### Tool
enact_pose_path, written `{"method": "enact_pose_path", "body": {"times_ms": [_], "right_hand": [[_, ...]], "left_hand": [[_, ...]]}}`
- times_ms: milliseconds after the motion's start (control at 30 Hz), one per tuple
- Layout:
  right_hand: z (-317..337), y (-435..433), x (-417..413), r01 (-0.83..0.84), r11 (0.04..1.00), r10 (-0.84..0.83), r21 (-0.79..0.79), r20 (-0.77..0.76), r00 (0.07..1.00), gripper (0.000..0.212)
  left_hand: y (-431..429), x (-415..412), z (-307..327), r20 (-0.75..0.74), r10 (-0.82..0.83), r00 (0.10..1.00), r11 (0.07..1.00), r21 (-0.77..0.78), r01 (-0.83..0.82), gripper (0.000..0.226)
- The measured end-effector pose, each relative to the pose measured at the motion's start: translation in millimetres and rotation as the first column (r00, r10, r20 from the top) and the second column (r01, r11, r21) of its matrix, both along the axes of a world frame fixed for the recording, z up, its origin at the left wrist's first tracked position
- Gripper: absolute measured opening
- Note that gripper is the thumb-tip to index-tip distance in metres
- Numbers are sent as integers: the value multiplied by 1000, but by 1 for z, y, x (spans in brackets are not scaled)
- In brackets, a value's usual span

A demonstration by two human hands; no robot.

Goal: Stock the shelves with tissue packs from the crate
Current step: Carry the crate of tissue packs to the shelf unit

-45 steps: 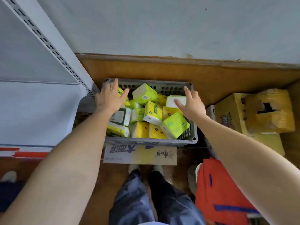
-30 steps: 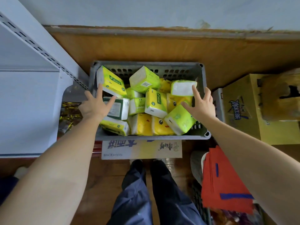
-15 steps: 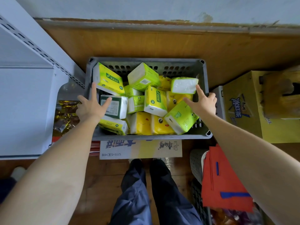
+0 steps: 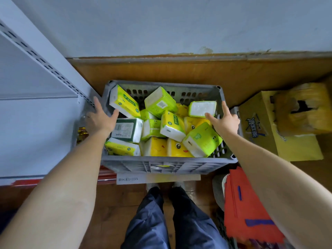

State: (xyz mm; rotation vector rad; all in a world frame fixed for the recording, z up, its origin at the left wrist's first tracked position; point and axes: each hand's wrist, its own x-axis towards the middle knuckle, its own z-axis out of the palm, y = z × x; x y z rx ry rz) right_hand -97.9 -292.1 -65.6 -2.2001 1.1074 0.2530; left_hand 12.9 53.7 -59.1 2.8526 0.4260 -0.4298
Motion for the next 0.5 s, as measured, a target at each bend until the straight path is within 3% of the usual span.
{"method": "enact_pose_path", "body": {"times_ms": [67,300,500], "right_hand": [[13,-1,-7,29,1000,-29,-2,-2,1000,85],[63,-4,-29,9,999,-9,-38,9,1000,88],[106,9,-58,50,996,-45,-73,61,997,90]], "left_hand": [[-4,-4,17,45,78,996,995,-69,-74,88],[-3,-31,67,10,-179,984,982,58,178,78],[14,-54,97,50,-273,961,960,81,269,78]]}}
